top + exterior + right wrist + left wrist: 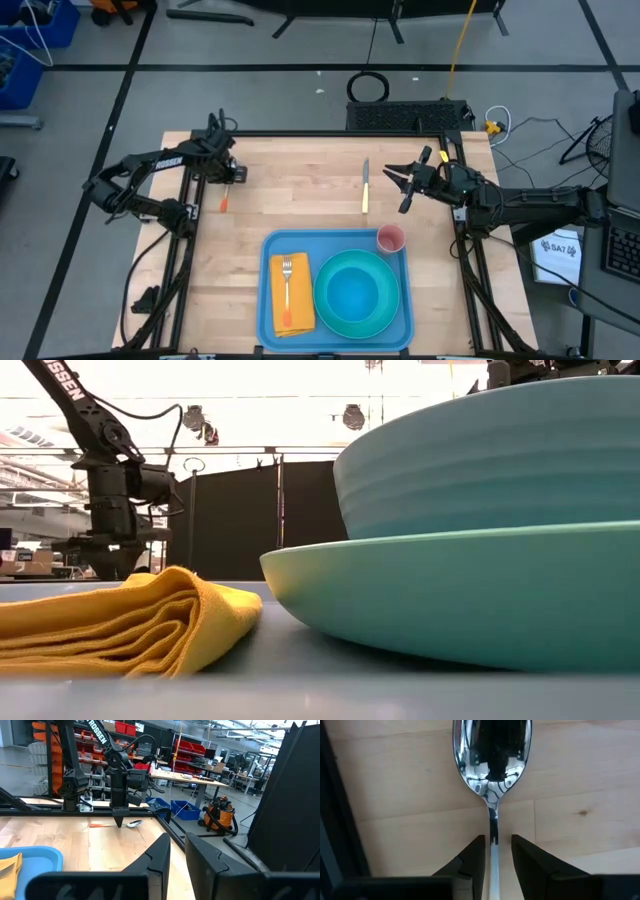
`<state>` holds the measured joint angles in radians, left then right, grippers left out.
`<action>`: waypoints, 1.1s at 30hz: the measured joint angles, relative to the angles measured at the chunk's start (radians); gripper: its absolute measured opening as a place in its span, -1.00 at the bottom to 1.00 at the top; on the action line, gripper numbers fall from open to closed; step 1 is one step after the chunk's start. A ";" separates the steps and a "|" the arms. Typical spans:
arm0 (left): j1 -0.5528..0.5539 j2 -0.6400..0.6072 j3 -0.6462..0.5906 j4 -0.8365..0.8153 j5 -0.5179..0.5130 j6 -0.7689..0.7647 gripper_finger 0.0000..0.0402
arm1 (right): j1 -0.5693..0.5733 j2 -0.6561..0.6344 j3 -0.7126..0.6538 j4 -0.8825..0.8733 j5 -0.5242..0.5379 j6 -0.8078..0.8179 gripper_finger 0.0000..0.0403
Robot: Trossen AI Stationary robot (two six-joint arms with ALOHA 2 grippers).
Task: Set up tray
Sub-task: Put the orange spoon on the yellow table napkin beside the orange fork
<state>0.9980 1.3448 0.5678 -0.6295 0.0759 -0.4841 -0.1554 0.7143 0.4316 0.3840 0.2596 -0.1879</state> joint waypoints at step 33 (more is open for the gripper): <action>-0.953 -0.400 0.010 0.228 0.001 -0.732 -0.95 | 0.000 0.000 0.000 -0.007 0.000 0.004 -0.75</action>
<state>0.0448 0.9450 0.5777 -0.4016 0.0771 -1.2158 -0.1553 0.7147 0.4313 0.3767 0.2592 -0.1834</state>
